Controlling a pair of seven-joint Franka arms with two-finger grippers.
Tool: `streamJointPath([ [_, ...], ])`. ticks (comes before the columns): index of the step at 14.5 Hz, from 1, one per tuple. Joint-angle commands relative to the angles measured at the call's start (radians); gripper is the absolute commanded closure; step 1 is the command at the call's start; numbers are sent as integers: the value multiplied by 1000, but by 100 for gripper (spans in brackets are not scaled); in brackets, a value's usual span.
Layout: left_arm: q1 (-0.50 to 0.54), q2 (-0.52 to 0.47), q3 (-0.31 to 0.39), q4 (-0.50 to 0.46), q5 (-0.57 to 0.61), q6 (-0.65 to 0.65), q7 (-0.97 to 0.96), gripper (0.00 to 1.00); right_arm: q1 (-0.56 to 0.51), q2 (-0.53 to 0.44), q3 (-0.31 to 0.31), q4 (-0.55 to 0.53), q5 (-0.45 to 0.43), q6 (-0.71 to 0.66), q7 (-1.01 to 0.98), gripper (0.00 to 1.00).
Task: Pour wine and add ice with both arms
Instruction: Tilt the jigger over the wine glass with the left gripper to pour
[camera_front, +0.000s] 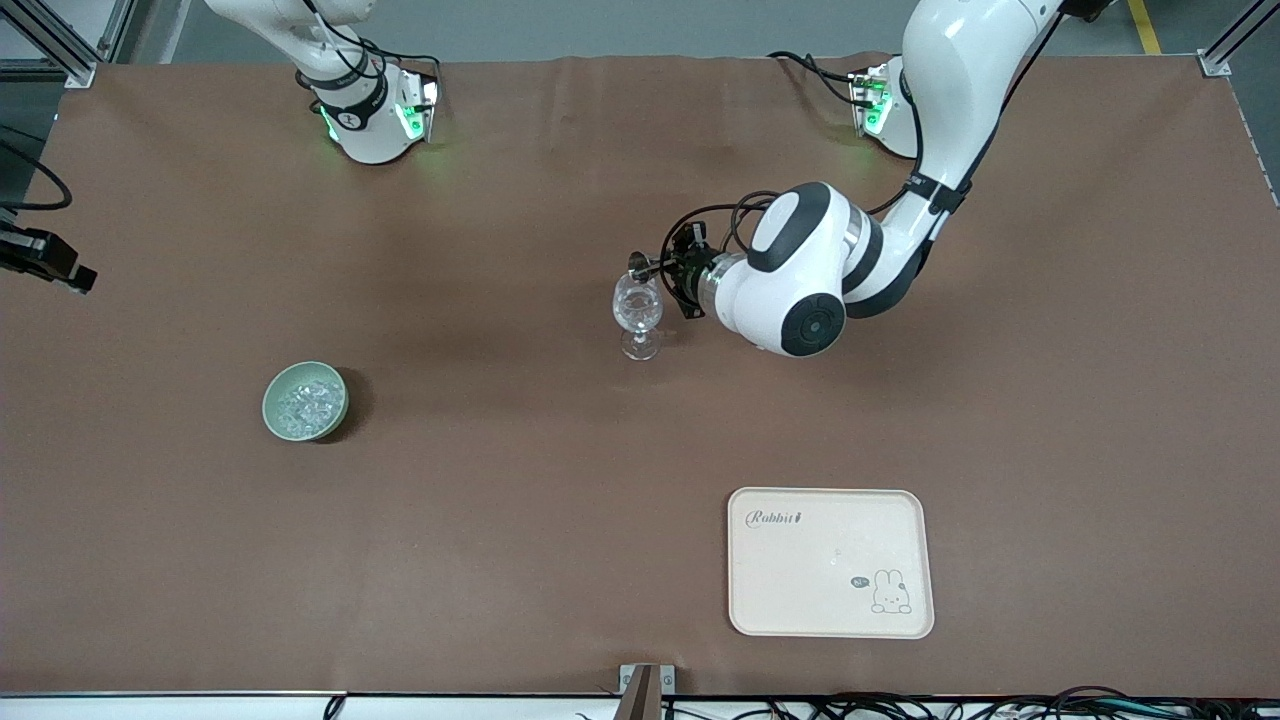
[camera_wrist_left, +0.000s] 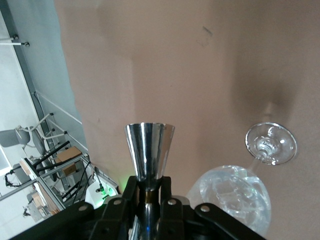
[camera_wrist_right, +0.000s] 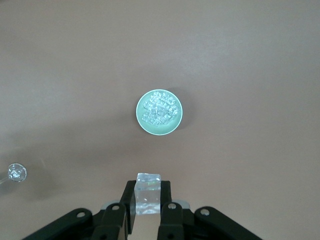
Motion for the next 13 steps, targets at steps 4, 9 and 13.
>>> streamJointPath([
  [4, -2, 21, 0, 65, -4, -68, -116, 100, -2, -23, 5, -20, -12, -1, -23, 99],
  [9, 1, 23, 0, 65, -16, -123, -172, 100, -3, -23, 5, -20, -14, -14, -24, 99],
  [13, 1, 23, 2, 66, -4, -123, -152, 100, -3, -23, 5, -20, -14, -14, -24, 99],
])
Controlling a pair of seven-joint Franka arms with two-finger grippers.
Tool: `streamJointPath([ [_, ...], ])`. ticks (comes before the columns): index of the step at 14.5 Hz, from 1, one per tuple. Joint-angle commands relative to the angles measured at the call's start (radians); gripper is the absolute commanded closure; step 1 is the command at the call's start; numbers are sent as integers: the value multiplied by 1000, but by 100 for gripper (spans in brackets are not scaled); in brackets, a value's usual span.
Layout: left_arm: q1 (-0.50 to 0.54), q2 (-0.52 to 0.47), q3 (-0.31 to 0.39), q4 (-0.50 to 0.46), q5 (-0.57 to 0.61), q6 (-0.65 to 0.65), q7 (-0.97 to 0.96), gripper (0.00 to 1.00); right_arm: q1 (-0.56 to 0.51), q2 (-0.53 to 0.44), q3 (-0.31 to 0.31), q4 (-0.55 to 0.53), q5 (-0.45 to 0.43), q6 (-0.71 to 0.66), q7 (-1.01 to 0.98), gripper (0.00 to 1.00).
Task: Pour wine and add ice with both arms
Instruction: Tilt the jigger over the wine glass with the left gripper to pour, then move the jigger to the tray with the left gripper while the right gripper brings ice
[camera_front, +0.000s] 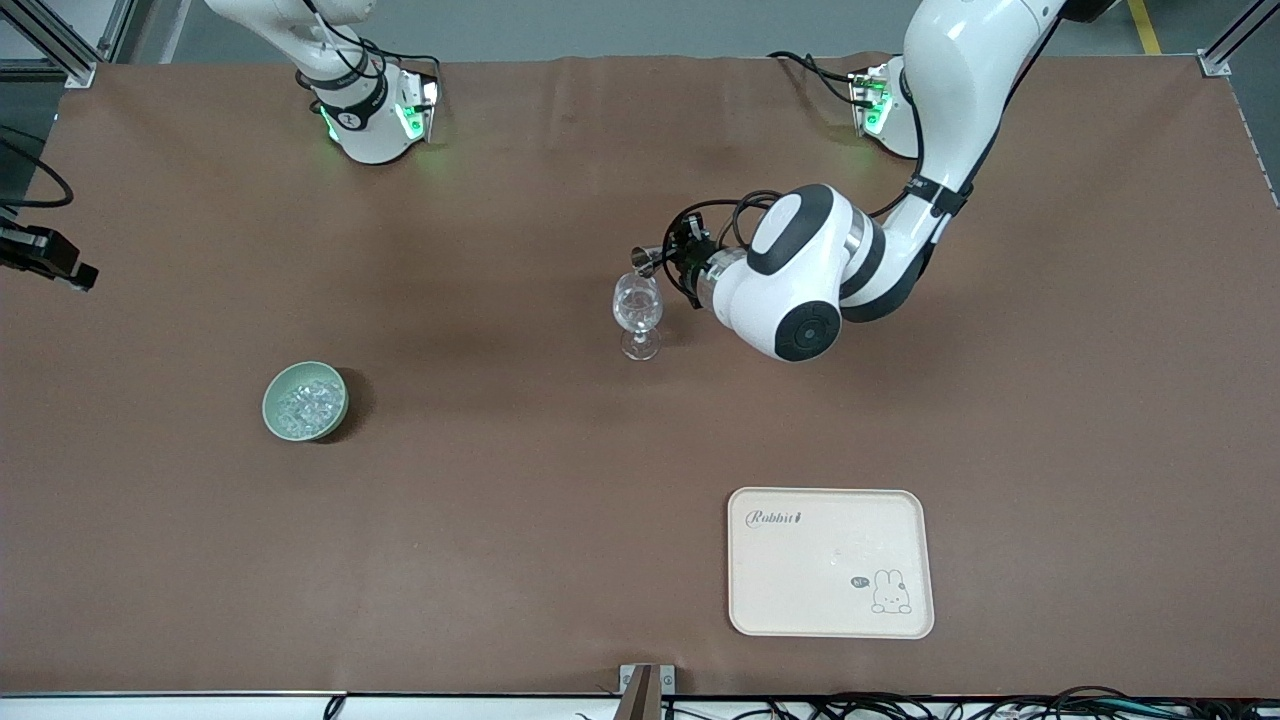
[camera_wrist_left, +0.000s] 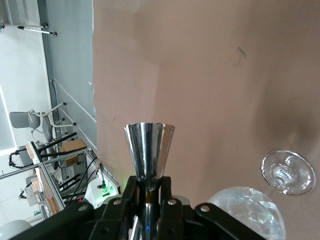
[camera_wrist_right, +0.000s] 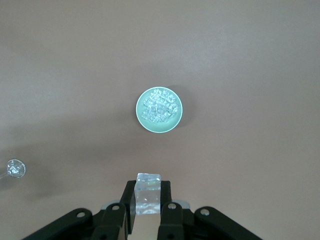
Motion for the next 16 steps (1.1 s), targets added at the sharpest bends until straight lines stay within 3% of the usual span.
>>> streamJointPath([
  [1, 0, 11, 1, 38, -3, -25, 68, 100, -3, -23, 5, -20, -12, -3, -11, 99],
  [5, 18, -1, 11, 61, 13, -23, 340, 100, -3, -23, 5, -20, -12, -3, -11, 99],
  [9, 137, 11, 14, 144, 43, 1, 525, 100, 17, -24, 10, -20, -12, -7, 8, 99],
  [12, 255, 26, 13, 160, 41, 111, 670, 100, 119, -21, 10, -16, 0, 0, 128, 99],
  [16, 375, 130, 11, 204, 37, 289, 814, 100, 343, -12, 8, -16, 0, 38, 366, 99],
])
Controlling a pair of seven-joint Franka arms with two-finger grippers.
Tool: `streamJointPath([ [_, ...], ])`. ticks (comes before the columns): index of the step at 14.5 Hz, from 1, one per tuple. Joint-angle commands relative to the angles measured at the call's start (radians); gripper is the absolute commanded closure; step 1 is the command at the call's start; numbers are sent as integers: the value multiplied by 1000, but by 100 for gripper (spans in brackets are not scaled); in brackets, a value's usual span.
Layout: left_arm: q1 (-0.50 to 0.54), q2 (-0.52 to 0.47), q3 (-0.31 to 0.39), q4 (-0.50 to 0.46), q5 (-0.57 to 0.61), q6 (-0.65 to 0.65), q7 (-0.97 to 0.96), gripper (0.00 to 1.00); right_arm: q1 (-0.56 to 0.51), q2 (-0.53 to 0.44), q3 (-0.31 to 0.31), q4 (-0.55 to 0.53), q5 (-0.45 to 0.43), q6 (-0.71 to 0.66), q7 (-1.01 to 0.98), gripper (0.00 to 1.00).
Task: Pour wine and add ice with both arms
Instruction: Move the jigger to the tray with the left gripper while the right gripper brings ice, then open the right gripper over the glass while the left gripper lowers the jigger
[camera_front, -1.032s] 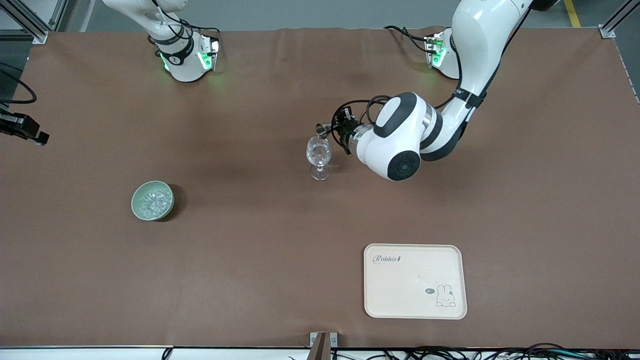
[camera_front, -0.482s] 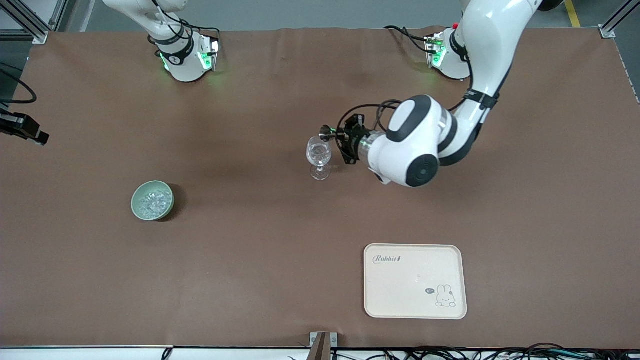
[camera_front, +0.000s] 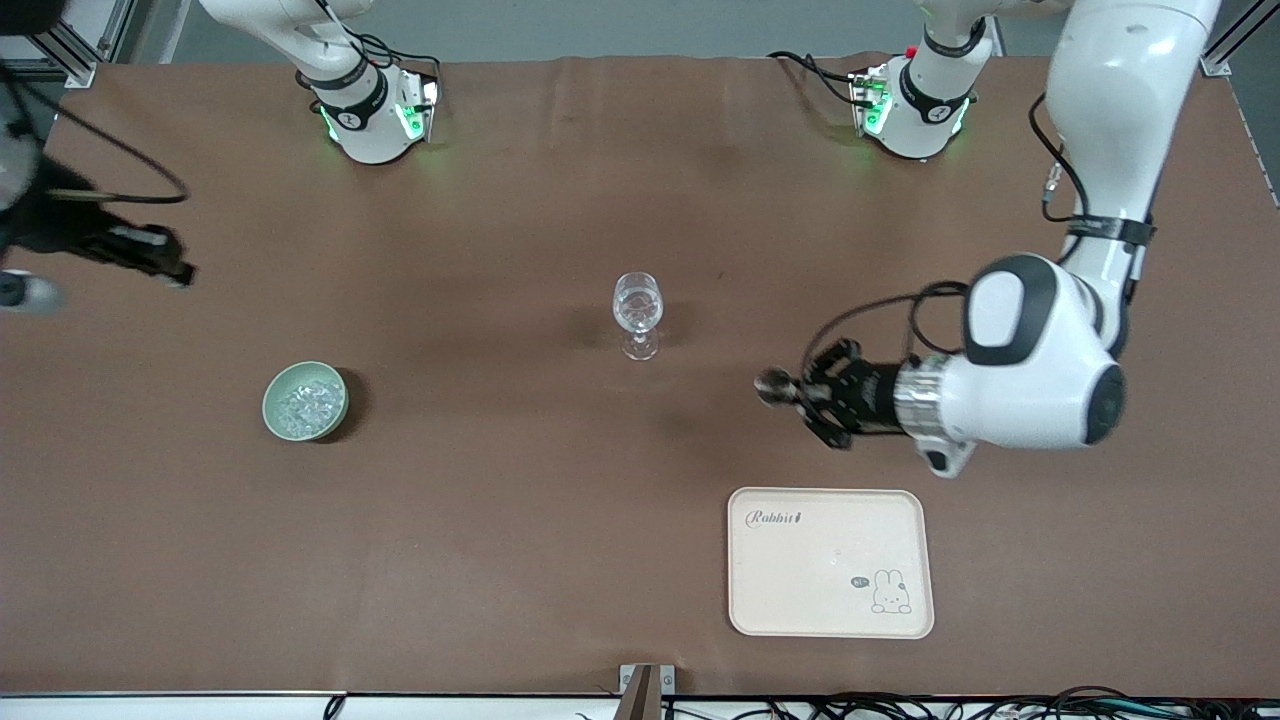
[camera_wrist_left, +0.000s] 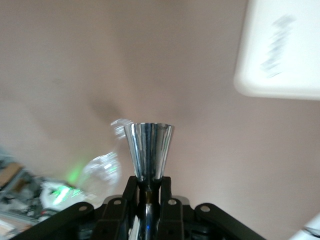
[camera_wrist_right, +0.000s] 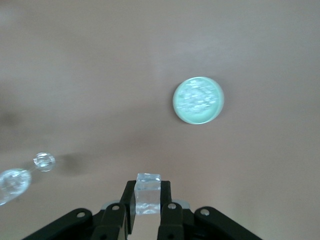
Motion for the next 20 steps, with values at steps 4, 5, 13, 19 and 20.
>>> streamJointPath([
  [4, 73, 183, -16, 65, -65, 293, 129, 100, 299, 70, -9, -19, 3, 94, 388, 99],
  [5, 88, 215, -16, 77, -128, 335, 147, 100, 339, 93, -9, -22, 9, 117, 451, 99],
  [13, 169, 379, -16, 126, -516, 354, 434, 100, 528, 283, -9, -21, 87, 307, 784, 100],
  [19, 185, 429, -15, 120, -720, 352, 604, 100, 615, 369, -10, -19, 147, 376, 882, 99],
  [20, 186, 435, -15, 120, -736, 352, 632, 100, 625, 383, -10, -19, 145, 390, 899, 99],
])
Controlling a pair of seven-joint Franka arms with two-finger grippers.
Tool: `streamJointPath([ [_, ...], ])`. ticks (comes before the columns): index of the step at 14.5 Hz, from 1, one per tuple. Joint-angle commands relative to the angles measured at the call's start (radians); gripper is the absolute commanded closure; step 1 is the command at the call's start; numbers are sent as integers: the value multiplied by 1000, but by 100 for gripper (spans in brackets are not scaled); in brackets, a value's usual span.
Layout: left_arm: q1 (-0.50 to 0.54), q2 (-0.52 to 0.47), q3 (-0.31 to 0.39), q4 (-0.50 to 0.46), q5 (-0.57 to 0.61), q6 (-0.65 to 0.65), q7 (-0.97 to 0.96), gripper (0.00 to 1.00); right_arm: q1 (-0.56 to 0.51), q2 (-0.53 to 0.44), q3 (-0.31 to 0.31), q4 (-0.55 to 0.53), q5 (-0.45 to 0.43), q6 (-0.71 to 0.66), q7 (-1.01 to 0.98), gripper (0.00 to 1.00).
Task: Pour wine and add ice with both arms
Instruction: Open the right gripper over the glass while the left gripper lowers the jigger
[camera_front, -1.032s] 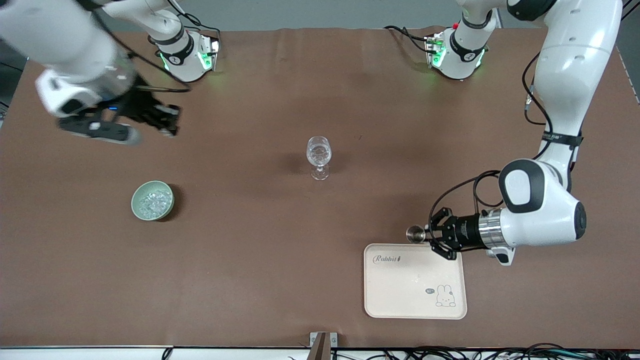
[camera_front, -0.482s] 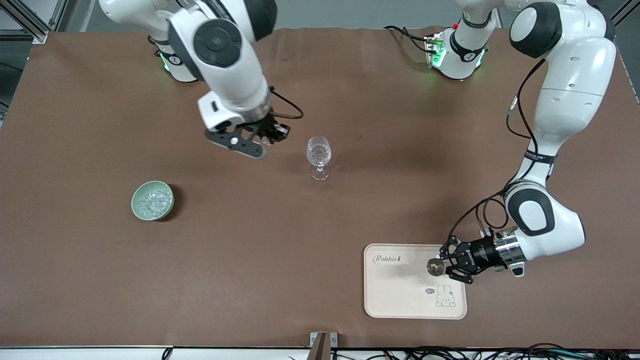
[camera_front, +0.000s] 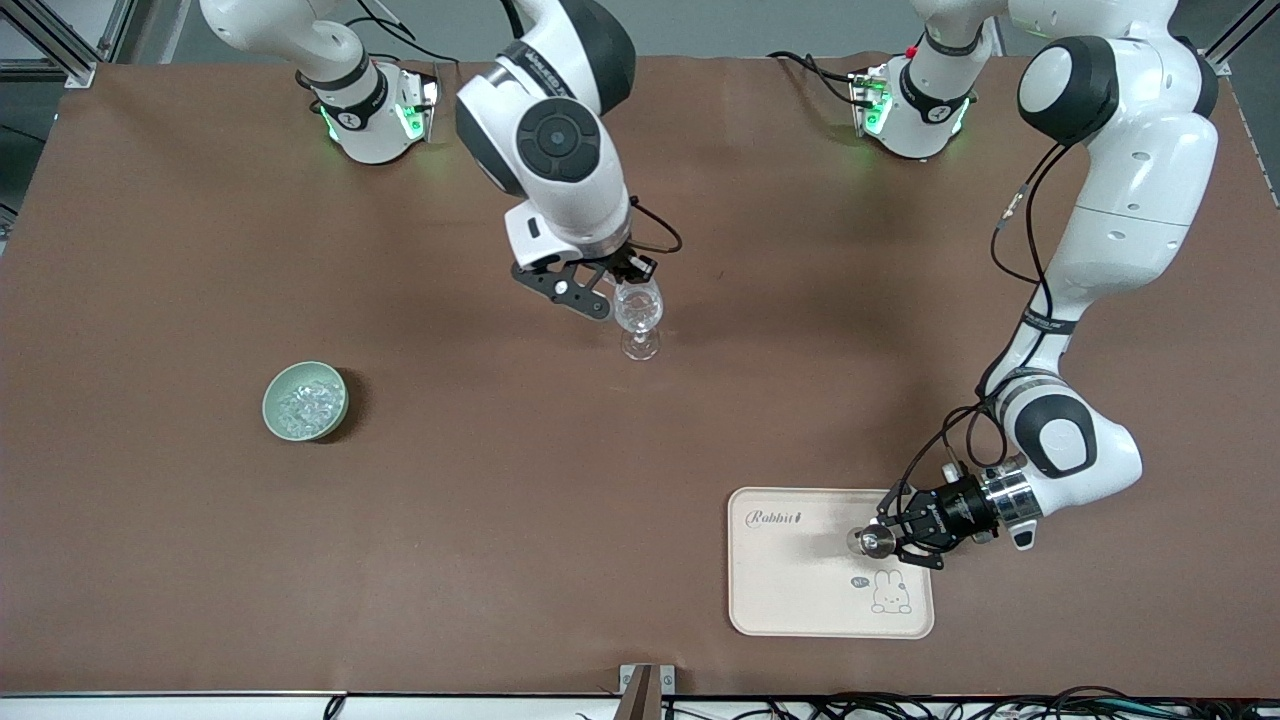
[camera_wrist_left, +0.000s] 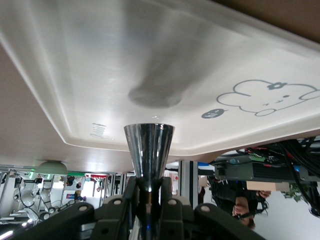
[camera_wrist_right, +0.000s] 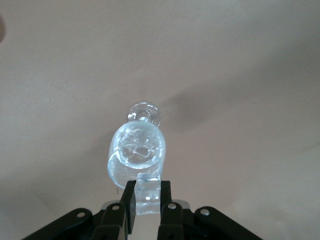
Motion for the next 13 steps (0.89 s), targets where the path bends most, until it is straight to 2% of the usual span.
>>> streamJointPath([
  [1, 7, 26, -13, 22, -61, -6, 75, 100, 28, 34, -13, 5, 21, 37, 43, 99],
  [4, 3, 40, -13, 21, -98, -7, 110, 100, 36, 47, -13, 5, 22, 46, 46, 98],
  [5, 3, 40, -13, 19, -98, -7, 114, 97, 36, 47, -13, 5, 24, 46, 46, 98],
  [6, 3, 42, -13, 18, -98, -7, 114, 90, 36, 47, -13, 5, 25, 46, 46, 98],
  [7, 3, 45, -13, 18, -98, -7, 114, 80, 37, 47, -13, 5, 27, 46, 46, 97],
  [9, 3, 43, -12, 16, -98, -7, 103, 31, 36, 47, -13, 5, 27, 46, 45, 96],
  [10, 2, 39, -12, 16, -93, -7, 112, 0, 36, 47, -13, 5, 27, 46, 45, 96],
  [13, 10, 25, -12, 16, -84, -10, 110, 0, 36, 48, -13, 5, 25, 45, 42, 91],
])
